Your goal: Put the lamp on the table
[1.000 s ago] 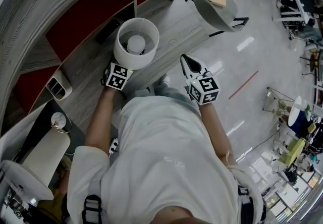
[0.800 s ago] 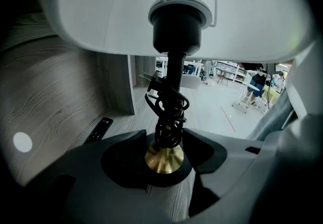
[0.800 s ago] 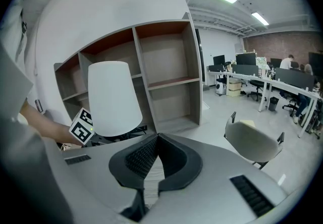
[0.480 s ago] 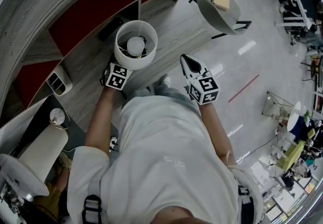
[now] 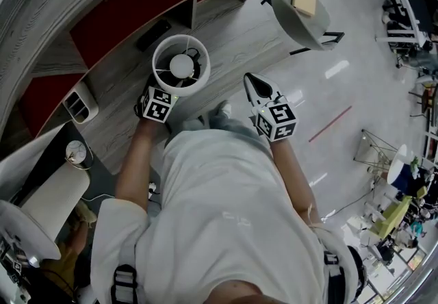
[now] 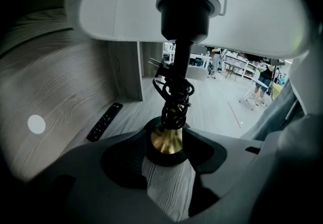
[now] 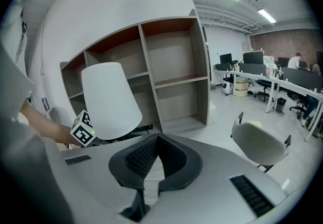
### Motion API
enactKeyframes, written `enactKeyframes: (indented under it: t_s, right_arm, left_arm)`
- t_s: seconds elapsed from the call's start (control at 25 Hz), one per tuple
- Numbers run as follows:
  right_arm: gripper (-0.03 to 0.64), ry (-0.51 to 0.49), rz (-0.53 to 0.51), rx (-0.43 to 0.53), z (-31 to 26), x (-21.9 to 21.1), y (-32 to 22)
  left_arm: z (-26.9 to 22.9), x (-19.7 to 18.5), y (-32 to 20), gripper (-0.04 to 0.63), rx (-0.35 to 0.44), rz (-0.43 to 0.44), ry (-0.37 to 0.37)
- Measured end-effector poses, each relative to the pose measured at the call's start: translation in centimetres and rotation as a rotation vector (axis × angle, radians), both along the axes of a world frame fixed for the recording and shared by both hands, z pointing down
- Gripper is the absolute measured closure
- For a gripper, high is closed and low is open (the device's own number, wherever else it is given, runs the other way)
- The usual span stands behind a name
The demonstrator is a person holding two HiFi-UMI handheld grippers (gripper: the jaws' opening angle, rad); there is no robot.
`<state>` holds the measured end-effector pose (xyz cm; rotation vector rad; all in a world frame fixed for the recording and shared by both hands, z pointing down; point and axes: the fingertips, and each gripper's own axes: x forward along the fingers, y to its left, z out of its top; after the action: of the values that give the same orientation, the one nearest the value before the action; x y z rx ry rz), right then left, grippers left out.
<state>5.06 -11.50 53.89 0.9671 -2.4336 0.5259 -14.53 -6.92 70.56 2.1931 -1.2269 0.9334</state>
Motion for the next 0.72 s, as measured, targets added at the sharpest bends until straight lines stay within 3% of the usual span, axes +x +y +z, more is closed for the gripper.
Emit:
enactKeyframes:
  t_s: [0.4, 0.72]
  right_arm:
    - [0.588, -0.006, -0.047, -0.008, 0.2, -1.1, 0.3]
    - [0.588, -0.022, -0.079, -0.005, -0.1, -1.9, 0.5]
  left_arm:
    - [-0.5, -0.7, 0.8, 0.360, -0.009, -0.064, 0.017]
    - [0.3, -2.1, 2.6, 0.360, -0.091, -0.153, 0.009]
